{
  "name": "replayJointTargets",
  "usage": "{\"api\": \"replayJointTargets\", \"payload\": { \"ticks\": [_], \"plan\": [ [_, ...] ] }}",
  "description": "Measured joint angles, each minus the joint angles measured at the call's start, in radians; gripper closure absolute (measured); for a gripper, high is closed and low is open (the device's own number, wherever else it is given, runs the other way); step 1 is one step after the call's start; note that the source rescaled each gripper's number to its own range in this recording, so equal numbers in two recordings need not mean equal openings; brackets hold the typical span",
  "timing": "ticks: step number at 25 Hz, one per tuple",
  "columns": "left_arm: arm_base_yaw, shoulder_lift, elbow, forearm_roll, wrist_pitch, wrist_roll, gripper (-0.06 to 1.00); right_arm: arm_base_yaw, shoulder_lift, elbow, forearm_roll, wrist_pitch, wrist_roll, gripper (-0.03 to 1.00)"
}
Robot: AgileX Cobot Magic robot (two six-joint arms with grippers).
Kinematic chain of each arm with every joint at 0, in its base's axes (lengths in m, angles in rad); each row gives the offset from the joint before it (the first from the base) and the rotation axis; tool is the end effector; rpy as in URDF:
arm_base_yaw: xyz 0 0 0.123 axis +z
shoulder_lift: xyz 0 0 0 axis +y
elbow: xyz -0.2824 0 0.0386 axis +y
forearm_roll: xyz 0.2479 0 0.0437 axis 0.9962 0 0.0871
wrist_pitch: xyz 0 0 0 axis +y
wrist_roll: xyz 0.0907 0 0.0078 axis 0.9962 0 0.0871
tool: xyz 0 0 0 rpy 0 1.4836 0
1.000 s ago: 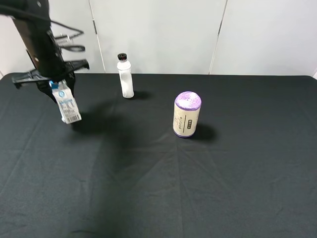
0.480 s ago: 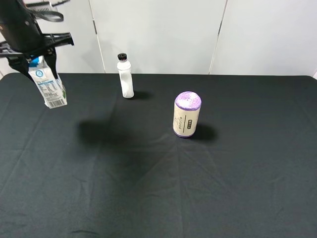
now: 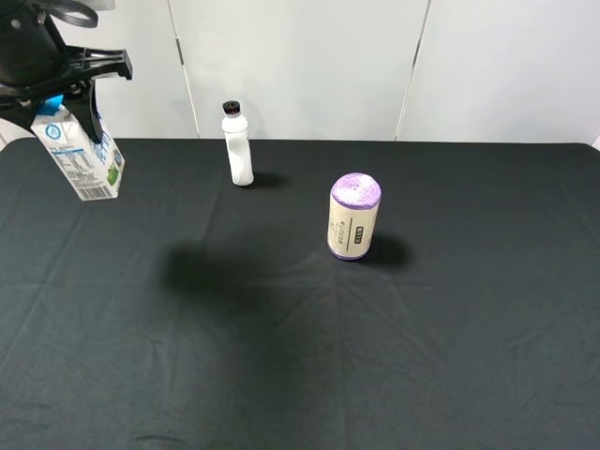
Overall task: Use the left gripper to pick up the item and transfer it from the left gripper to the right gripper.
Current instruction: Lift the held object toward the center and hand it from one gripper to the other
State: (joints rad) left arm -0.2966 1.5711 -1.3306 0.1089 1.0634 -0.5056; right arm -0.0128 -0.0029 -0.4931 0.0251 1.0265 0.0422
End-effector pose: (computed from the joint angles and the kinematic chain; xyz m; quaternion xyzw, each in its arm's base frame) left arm 0.3099 -0.0857 0.3038 -0.0850 0.9794 -0.0213 0.1820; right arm -0.0031 0.0020 0.2781 0.0230 0.8449 0.0204 0.5341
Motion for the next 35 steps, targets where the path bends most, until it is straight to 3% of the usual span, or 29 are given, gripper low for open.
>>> {"api": "replayJointTargets", "payload": {
  "ticks": [5,14,22,29,35],
  "plan": [
    [-0.046,-0.05,0.069,-0.06,-0.038,0.085,0.94,0.0,0.0,0.0,0.0,0.0,0.0,-0.03],
    [-0.097,-0.057,0.173,-0.452,-0.18,0.373,0.94,0.0,0.0,0.0,0.0,0.0,0.0,-0.03],
    [-0.102,-0.058,0.186,-0.726,-0.157,0.661,0.94,0.0,0.0,0.0,0.0,0.0,0.0,-0.03],
    [-0.102,-0.058,0.186,-0.868,-0.048,0.916,0.94,0.0,0.0,0.0,0.0,0.0,0.0,-0.03],
    [-0.102,-0.058,0.186,-0.908,-0.02,0.985,0.94,0.0,0.0,0.0,0.0,0.0,0.0,-0.03]
  ]
}}
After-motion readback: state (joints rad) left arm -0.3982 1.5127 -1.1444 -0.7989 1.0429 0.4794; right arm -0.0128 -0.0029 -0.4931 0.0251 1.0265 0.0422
